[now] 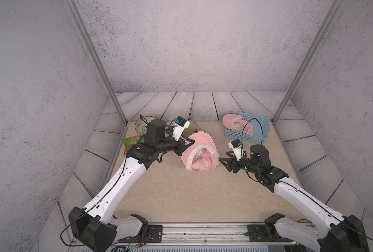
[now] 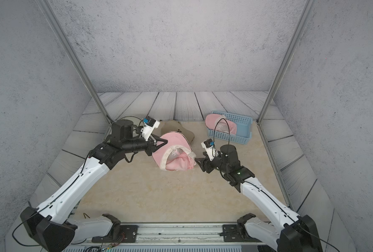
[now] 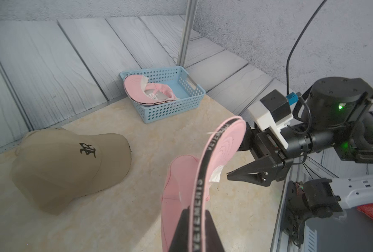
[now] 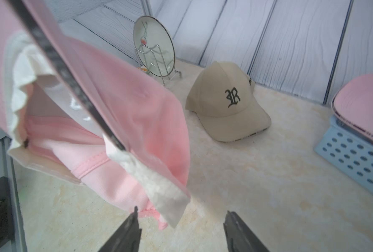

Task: Turn the baseball cap inside out
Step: Turn over the baseball cap.

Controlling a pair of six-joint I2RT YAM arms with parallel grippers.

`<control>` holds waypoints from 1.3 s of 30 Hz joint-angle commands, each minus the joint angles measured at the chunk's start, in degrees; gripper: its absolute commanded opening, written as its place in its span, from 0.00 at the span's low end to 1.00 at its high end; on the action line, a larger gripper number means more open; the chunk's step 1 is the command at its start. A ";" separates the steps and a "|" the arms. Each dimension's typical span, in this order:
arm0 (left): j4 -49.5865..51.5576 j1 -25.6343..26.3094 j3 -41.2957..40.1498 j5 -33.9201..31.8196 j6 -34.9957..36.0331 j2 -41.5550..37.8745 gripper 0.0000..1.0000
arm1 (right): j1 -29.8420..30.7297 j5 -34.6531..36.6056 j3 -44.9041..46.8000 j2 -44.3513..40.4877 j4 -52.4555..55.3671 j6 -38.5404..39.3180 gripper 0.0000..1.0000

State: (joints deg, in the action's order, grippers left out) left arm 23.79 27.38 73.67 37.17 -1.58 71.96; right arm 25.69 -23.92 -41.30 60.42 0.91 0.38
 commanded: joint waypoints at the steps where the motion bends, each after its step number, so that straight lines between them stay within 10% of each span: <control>1: 1.27 -0.39 2.00 7.37 6.69 -0.24 0.00 | -0.30 -5.44 -1.34 -0.66 -0.88 7.31 0.65; 12: -1.61 -0.48 2.02 7.14 5.75 -0.27 0.00 | -0.83 -21.10 -7.82 4.48 10.52 13.41 0.60; 29: -8.06 -0.74 -0.37 6.72 1.49 -2.04 0.00 | -0.70 -22.68 -6.32 7.62 9.51 10.88 0.21; 39: -12.19 -0.83 -0.97 12.75 -1.16 -2.22 0.00 | -0.85 -26.12 -6.51 11.54 7.80 10.43 0.23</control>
State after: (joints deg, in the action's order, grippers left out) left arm 19.46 26.74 72.38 44.82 -0.69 71.59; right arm 24.77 -47.68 -47.70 70.54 8.03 11.35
